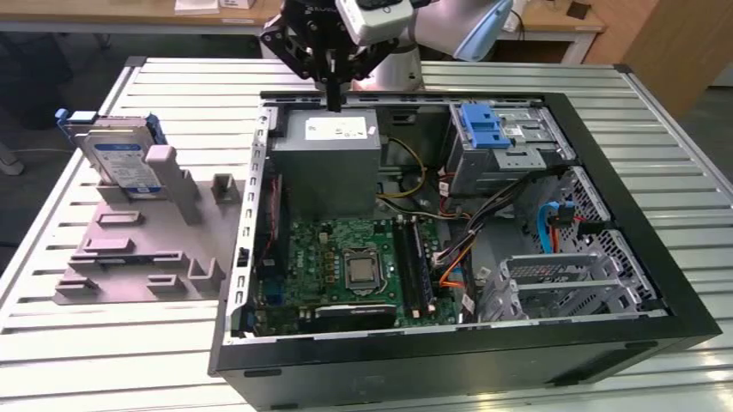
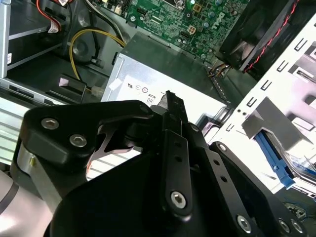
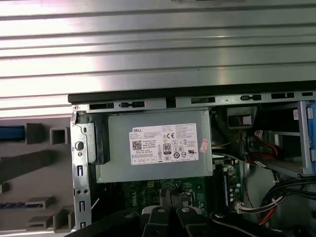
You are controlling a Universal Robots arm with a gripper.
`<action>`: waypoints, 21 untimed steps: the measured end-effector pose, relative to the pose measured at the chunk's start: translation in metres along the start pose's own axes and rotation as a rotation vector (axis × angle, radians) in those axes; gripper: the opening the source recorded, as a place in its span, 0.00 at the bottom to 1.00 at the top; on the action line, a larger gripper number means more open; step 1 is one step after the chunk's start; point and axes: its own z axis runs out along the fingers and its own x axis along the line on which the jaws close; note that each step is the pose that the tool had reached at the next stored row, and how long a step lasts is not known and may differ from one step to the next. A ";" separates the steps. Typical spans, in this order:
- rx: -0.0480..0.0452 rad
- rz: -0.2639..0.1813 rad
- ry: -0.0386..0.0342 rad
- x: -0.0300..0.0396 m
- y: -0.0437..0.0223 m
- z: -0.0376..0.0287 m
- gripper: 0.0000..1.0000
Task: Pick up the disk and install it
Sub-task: 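Reach for the disk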
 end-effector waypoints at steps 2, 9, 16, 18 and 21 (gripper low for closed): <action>0.0001 0.000 0.0001 0.0019 -0.0001 -0.0001 0.11; 0.0001 0.000 0.0000 0.0033 -0.0002 -0.0001 0.11; 0.0001 0.000 0.0000 0.0060 -0.0004 -0.0002 0.11; 0.0001 0.000 0.0000 0.0079 -0.0004 -0.0002 0.11; 0.0001 0.000 0.0001 0.0115 0.0002 -0.0001 0.11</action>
